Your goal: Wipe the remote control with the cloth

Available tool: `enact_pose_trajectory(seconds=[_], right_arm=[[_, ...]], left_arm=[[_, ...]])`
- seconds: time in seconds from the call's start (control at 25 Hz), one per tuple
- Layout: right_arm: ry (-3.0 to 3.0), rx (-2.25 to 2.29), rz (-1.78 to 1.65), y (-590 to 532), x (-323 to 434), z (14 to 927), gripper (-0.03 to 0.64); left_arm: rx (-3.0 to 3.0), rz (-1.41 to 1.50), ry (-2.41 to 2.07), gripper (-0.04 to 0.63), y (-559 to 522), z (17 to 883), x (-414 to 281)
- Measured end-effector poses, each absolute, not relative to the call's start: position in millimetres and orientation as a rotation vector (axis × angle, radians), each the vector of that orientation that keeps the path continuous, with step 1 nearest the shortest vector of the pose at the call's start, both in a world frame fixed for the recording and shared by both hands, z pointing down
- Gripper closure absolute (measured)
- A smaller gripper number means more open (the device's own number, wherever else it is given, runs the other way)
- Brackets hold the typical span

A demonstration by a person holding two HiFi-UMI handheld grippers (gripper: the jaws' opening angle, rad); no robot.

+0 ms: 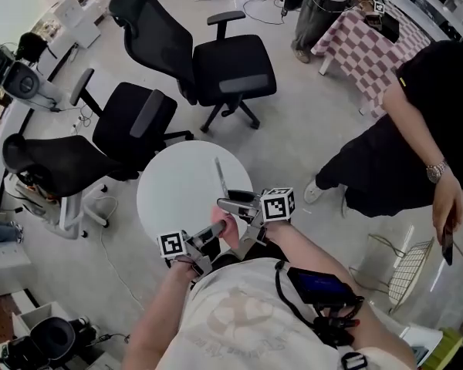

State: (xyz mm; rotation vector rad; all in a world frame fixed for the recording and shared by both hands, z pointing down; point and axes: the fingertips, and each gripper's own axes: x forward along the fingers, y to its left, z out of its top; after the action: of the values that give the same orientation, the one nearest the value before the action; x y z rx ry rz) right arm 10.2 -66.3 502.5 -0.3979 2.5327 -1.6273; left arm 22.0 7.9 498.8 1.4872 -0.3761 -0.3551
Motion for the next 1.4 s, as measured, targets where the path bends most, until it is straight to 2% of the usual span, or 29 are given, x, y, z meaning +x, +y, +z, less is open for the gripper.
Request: enact_pose_trajectory(seconds=[0.48, 0.68, 1.0, 1.4], right_arm=[[3.167, -0.650, -1.765, -82, -27, 665, 0.360], [3.489, -0.757, -1.607, -87, -28, 702, 0.360], [3.960, -0.755, -1.054, -91, -32, 716, 0.360], [4.101, -0.700, -0.831, -93, -42, 726, 0.357]], left_arm=[[1.366, -0.310, -0.846, 0.568, 13, 564, -84], [1.330, -0.357, -0.866, 0.568, 11, 567, -90], [1.307, -0.332, -0.901, 0.568, 10, 576, -92], [1.289, -0.363, -0.902, 0.568, -9, 580, -103]])
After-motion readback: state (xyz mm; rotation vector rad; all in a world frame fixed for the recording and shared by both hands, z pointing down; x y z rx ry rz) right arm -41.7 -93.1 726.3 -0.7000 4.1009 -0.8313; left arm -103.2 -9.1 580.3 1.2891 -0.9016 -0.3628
